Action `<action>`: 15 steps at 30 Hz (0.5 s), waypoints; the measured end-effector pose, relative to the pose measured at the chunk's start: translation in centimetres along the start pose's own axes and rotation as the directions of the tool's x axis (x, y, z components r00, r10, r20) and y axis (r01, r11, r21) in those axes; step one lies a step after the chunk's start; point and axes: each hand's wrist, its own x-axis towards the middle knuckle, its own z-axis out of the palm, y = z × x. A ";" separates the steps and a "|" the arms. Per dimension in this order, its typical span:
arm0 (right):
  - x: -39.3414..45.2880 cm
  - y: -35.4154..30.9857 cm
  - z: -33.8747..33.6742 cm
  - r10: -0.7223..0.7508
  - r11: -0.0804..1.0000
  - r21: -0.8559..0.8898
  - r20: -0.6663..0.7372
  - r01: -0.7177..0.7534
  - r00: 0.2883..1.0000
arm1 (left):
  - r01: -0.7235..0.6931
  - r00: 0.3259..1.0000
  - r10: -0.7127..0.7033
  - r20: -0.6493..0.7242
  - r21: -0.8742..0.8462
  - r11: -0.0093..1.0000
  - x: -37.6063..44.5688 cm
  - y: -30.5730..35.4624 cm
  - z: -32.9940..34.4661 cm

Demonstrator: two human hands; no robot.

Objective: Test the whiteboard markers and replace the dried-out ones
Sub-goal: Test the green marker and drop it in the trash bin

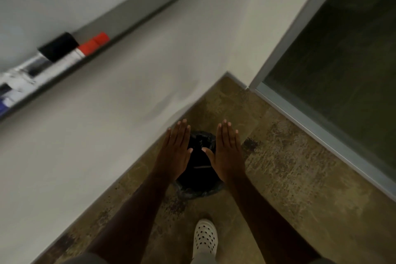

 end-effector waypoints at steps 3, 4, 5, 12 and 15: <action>-0.2 -0.6 -2.9 0.006 1.000 -0.004 -0.023 -0.006 1.000 | 0.001 1.000 -0.002 -0.029 -0.035 0.999 -0.6 0.0 -2.7; -0.4 -0.8 -3.9 0.006 1.000 -0.004 -0.028 -0.007 1.000 | 0.004 0.999 -0.006 -0.042 -0.054 0.999 -0.8 0.1 -3.5; -0.5 -1.1 -5.0 0.007 1.000 -0.003 -0.030 -0.007 1.000 | 0.013 0.999 -0.016 -0.046 -0.081 0.997 -0.9 0.2 -4.4; -1.4 -3.6 -11.9 -0.013 1.000 0.017 -0.033 0.013 0.999 | 0.129 0.990 -0.136 -0.029 -0.170 0.977 -2.5 1.4 -11.2; -1.8 -5.0 -15.3 -0.040 0.999 0.011 -0.022 0.040 0.999 | 0.165 0.983 -0.178 -0.042 -0.222 0.961 -3.3 2.2 -15.1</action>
